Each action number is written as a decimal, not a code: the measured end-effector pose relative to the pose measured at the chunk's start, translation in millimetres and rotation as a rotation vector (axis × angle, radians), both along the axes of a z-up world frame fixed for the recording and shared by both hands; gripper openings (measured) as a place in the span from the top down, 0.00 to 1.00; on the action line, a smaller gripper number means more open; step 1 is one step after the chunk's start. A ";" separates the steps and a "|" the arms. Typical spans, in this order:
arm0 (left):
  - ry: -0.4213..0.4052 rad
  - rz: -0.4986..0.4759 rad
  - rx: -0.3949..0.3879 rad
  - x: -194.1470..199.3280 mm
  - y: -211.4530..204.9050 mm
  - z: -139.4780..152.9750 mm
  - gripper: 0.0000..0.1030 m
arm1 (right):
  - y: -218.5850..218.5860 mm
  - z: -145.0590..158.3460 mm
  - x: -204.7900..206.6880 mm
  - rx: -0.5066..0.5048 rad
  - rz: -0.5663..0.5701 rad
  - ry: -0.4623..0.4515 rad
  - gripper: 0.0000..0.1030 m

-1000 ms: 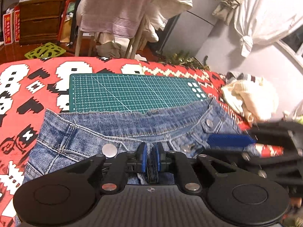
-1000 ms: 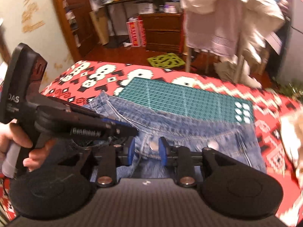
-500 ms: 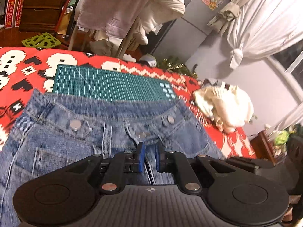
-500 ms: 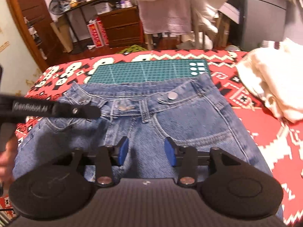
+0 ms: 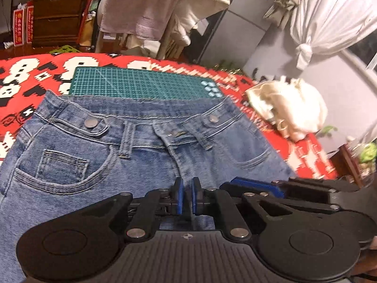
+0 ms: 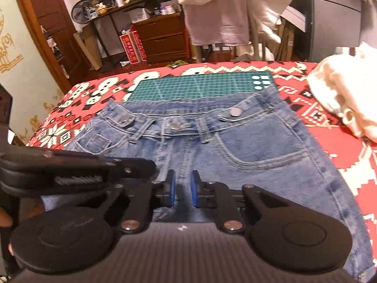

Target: Fold clothes

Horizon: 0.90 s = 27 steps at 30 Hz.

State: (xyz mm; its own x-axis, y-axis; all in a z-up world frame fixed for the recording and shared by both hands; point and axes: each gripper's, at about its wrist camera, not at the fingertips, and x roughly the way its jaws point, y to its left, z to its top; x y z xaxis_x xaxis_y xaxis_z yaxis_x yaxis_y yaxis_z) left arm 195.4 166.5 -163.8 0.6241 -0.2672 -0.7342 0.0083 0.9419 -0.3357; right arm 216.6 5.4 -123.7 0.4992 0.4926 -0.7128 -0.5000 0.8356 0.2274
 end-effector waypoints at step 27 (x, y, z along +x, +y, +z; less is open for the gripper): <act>0.036 0.112 -0.151 -12.5 28.8 -12.4 0.97 | 31.9 -7.3 33.6 0.049 0.013 0.053 0.99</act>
State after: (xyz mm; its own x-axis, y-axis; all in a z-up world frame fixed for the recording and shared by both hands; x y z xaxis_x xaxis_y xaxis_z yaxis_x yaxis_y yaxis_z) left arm 182.9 195.3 -176.1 0.6303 -0.3064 -0.7133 -0.1082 0.8752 -0.4715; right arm 250.2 37.3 -131.0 0.4550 0.5340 -0.7126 -0.4968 0.8164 0.2945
